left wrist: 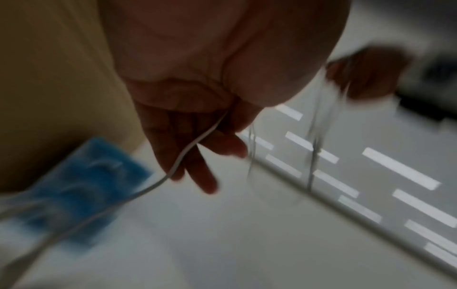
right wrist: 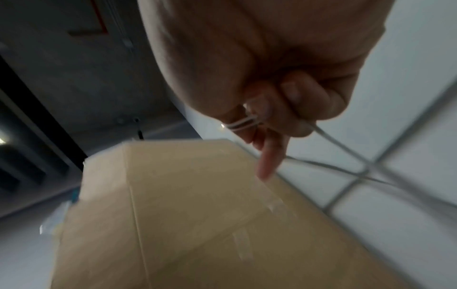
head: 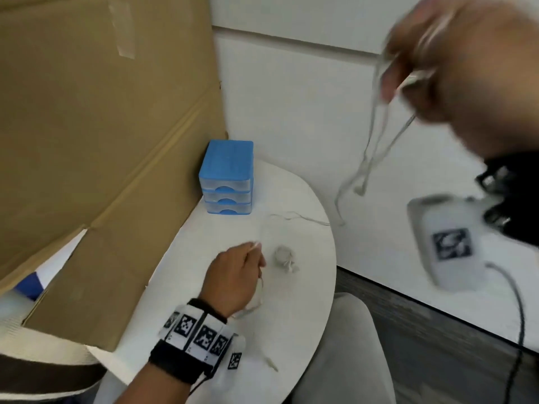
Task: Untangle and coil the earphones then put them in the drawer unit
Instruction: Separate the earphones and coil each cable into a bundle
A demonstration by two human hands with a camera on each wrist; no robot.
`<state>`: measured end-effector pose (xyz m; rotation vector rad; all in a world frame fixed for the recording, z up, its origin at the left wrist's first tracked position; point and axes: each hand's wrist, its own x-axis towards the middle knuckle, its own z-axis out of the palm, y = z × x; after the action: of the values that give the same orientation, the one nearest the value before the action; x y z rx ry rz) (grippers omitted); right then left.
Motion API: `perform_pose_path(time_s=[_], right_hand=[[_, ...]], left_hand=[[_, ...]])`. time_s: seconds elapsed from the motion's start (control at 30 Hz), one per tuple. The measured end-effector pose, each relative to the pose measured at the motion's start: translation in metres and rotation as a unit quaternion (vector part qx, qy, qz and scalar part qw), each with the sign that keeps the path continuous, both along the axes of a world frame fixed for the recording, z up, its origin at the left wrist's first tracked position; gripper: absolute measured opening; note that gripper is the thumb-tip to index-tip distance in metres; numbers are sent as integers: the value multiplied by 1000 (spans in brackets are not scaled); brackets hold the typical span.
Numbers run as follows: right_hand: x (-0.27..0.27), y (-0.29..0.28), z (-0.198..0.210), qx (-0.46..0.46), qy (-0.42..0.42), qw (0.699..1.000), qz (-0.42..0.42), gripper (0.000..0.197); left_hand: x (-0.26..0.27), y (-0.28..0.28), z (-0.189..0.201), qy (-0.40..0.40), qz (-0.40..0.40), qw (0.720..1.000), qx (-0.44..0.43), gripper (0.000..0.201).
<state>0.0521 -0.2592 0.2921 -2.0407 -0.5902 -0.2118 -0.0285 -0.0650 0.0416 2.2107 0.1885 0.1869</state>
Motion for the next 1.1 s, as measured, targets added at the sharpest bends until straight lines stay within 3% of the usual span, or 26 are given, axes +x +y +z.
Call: perform_pose_path(time_s=[0.13, 0.23, 0.37, 0.53, 0.57, 0.63, 0.7, 0.77, 0.83, 0.93, 1.0, 1.1], right_hand=[[-15, 27, -72, -22, 142, 987, 73, 31], [-22, 49, -111, -102, 151, 976, 118, 22], [-7, 58, -108, -61, 134, 986, 75, 28], [11, 69, -98, 51, 148, 987, 40, 28], [7, 73, -99, 43, 172, 983, 55, 25], [-6, 86, -108, 25, 235, 966, 103, 21], [-21, 97, -122, 39, 281, 950, 132, 22], [-31, 102, -135, 90, 353, 921, 136, 24], [-31, 101, -144, 124, 407, 897, 122, 24], [-20, 94, -158, 144, 395, 904, 81, 21], [-8, 88, -170, 130, 373, 918, 46, 20], [13, 81, -192, 102, 396, 912, 14, 24]], left_hand=[[7, -8, 76, -107, -70, 991, 27, 35], [12, -9, 101, -105, -88, 990, 34, 33], [2, 14, 99, -87, -65, 993, -55, 44], [-15, 24, 101, -81, -12, 987, -142, 40], [-14, 25, 102, -90, 4, 990, -113, 39], [-8, 26, 104, -98, 71, 992, 27, 28], [-3, 24, 109, -80, 144, 973, 164, 19], [1, 25, 107, -69, 165, 962, 204, 20], [0, 32, 99, -32, 152, 971, 182, 19], [-19, 51, 80, 38, 55, 996, 54, 25], [-41, 58, 77, 63, -4, 994, -86, 38], [-71, 67, 93, 46, -13, 983, -177, 57]])
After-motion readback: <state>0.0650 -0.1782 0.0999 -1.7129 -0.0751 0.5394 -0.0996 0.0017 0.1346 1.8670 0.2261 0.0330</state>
